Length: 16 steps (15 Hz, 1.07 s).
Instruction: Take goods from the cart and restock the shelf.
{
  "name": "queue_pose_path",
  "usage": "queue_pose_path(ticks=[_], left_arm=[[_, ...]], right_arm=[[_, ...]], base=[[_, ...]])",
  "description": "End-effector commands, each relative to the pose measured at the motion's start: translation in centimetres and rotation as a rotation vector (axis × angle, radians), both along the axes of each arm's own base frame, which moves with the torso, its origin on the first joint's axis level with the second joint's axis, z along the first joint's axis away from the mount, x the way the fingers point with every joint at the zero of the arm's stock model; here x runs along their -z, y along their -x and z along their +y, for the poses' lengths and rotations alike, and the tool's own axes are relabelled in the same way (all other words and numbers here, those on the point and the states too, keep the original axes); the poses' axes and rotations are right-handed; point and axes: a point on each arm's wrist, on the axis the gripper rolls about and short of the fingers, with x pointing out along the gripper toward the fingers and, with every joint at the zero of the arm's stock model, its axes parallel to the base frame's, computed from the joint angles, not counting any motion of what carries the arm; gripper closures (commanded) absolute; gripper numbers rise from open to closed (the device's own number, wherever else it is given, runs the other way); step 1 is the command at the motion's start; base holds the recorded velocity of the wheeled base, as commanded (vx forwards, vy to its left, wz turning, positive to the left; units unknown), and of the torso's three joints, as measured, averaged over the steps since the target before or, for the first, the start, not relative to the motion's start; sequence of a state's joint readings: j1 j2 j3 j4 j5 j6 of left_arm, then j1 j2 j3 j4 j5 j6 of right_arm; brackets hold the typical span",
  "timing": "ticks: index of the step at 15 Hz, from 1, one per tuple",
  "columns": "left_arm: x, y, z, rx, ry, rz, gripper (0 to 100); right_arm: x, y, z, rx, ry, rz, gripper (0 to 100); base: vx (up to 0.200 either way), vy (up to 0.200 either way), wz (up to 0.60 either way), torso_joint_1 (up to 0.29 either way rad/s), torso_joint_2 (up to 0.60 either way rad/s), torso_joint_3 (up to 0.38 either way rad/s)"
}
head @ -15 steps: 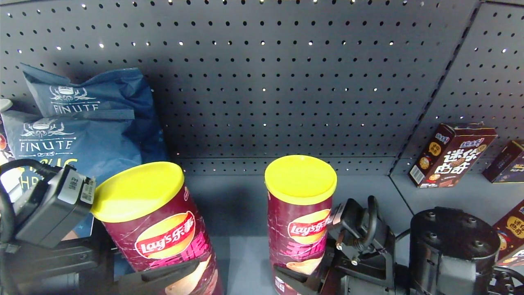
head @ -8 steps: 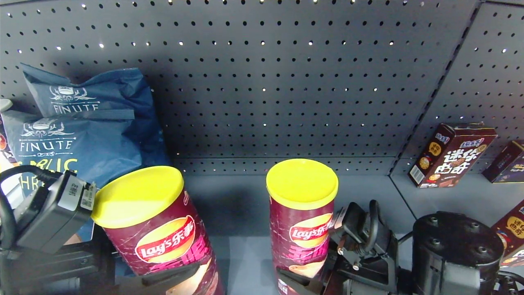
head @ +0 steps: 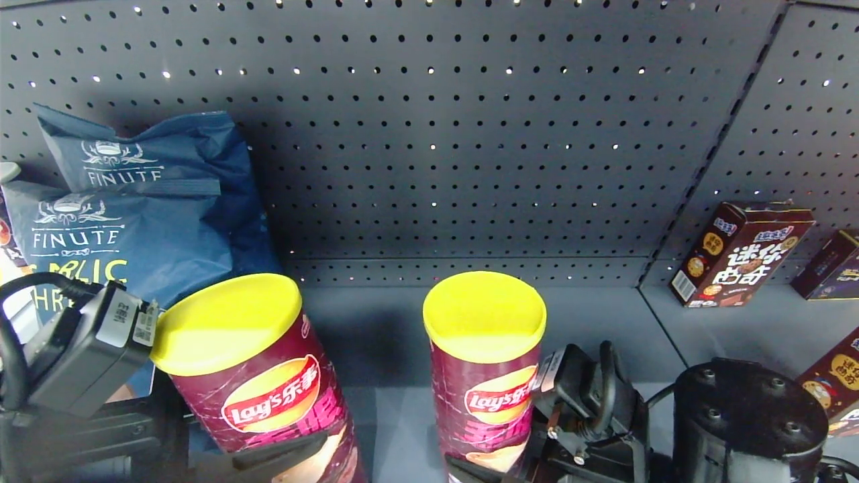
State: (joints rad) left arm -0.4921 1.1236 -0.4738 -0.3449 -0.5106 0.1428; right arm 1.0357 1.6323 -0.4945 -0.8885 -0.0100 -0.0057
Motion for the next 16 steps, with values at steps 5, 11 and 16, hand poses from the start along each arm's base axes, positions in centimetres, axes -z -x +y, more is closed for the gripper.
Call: queue_pose_path(ticks=[5,11,16], left_arm=[[-0.2,-0.1,0.0,0.000,0.004,-0.006,100],[-2.1,-0.6,-0.5,0.001,0.060,-0.067,100],[-2.4,-0.5,-0.3,-0.024,0.086,-0.045,100]], right_arm=[[-1.1,-0.5,-0.4,0.045,-0.037,-0.035,100],[-1.2,0.0,-0.9,0.051,-0.080,-0.056,100],[2.1,0.1,-0.9,0.047,-0.102,-0.075,100]], base=[[0.000,0.000,0.00,0.000,0.00,0.000],[0.000,0.000,0.00,0.000,0.00,0.000],[0.000,0.000,0.00,0.000,0.00,0.000]])
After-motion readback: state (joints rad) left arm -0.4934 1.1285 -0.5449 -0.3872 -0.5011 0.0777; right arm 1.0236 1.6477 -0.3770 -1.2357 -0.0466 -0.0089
